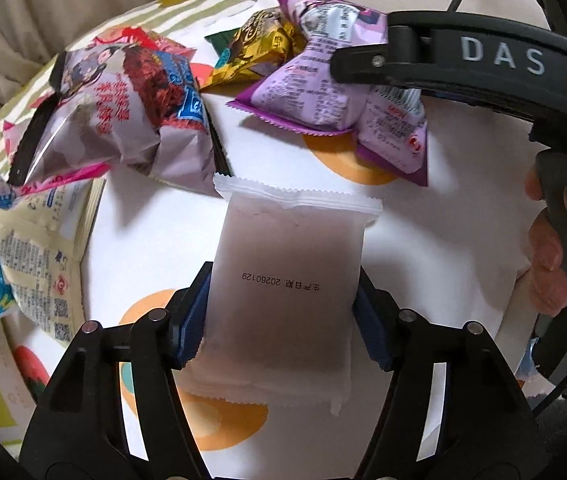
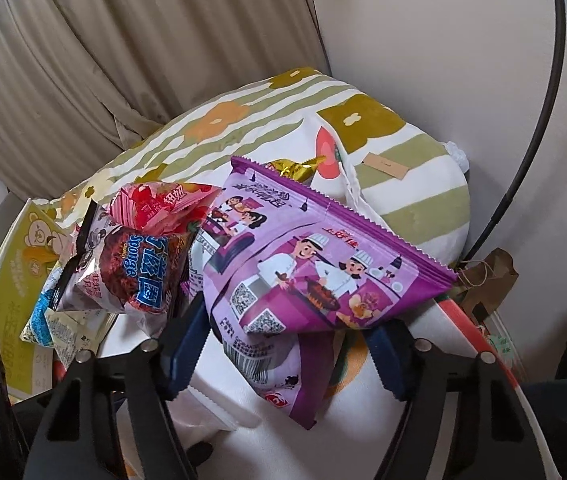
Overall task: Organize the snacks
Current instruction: 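Grasp the white pastry packet with left tool while right tool grasps the purple bag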
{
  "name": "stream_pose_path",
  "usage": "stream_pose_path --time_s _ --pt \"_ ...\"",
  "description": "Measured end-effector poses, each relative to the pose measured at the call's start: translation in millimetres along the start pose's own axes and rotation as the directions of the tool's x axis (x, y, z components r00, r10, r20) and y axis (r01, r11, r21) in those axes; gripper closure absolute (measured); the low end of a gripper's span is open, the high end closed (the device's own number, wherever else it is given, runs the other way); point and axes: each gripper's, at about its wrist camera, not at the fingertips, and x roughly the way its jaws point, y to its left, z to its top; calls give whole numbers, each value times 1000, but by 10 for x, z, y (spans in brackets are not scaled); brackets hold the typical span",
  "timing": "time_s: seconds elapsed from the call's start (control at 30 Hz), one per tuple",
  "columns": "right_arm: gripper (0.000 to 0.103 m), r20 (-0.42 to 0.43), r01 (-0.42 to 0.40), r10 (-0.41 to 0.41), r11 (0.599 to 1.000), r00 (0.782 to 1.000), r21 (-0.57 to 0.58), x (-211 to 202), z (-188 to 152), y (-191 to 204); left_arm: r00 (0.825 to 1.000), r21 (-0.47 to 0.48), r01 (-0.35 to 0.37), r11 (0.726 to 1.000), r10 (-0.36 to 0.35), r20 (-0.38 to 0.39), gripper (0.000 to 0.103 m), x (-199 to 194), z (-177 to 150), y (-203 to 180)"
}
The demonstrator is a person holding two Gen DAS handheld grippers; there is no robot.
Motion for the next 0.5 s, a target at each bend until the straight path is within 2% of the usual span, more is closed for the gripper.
stream_pose_path --time_s 0.23,0.5 --pt "37 4 -2 2 1000 1000 2 -128 -18 -40 1000 -32 10 999 -10 -8 43 -97 -59 71" --pt "37 35 -11 12 1000 999 -15 -423 68 -16 999 -76 6 997 -2 50 43 -528 -78 174"
